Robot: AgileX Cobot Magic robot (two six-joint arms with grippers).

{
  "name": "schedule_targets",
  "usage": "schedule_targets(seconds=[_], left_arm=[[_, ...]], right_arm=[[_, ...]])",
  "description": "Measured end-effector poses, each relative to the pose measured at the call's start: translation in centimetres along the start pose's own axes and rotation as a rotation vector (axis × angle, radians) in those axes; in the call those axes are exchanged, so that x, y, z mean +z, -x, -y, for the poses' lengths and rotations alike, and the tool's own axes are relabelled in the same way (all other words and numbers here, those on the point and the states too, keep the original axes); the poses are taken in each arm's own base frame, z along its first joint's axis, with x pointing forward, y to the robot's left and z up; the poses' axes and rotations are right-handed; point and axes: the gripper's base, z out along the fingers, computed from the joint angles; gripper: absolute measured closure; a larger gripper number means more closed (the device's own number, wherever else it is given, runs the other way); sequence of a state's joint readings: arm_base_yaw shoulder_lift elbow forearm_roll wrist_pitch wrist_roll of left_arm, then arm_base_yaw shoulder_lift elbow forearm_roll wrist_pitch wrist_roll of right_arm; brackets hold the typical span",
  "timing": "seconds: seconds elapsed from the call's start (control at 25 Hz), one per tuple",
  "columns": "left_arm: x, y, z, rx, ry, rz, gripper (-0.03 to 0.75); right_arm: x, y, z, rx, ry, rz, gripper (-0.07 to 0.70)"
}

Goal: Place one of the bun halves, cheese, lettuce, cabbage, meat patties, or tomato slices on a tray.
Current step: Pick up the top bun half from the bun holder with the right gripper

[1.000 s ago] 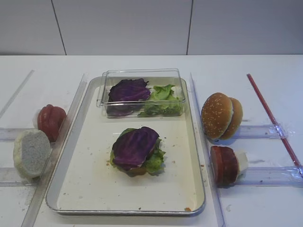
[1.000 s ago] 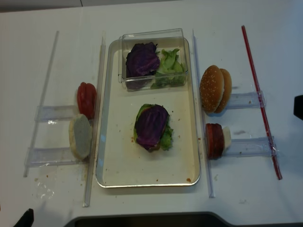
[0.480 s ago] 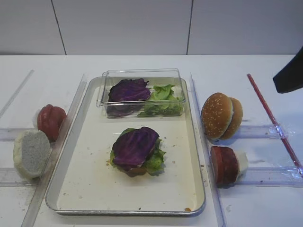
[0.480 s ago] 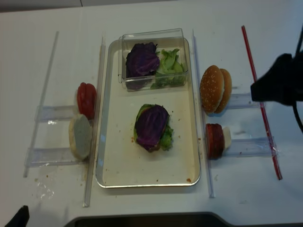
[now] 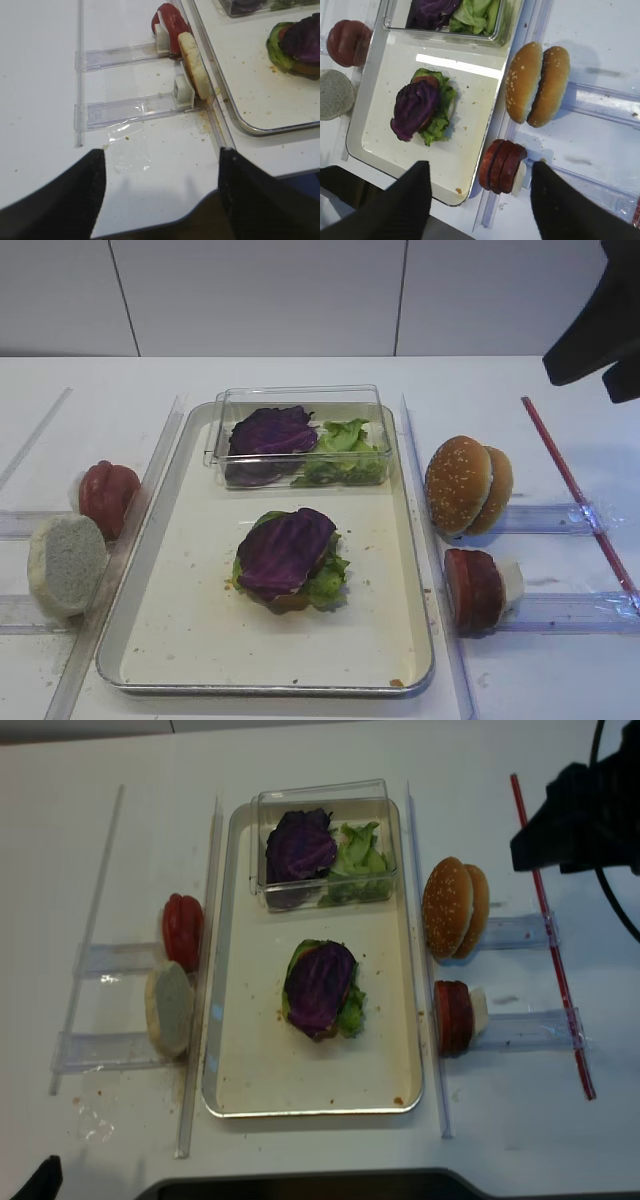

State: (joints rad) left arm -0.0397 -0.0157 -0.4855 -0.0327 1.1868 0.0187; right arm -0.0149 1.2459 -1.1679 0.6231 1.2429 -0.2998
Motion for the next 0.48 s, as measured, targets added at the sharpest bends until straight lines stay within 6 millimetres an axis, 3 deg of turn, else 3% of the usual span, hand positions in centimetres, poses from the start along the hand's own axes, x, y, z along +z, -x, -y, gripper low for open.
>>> schedule_targets(seconds=[0.48], left_arm=[[0.0,0.0,0.0,0.004,0.000,0.000,0.276]], right_arm=[[1.2,3.0,0.5,-0.019,0.023,-0.011,0.178]])
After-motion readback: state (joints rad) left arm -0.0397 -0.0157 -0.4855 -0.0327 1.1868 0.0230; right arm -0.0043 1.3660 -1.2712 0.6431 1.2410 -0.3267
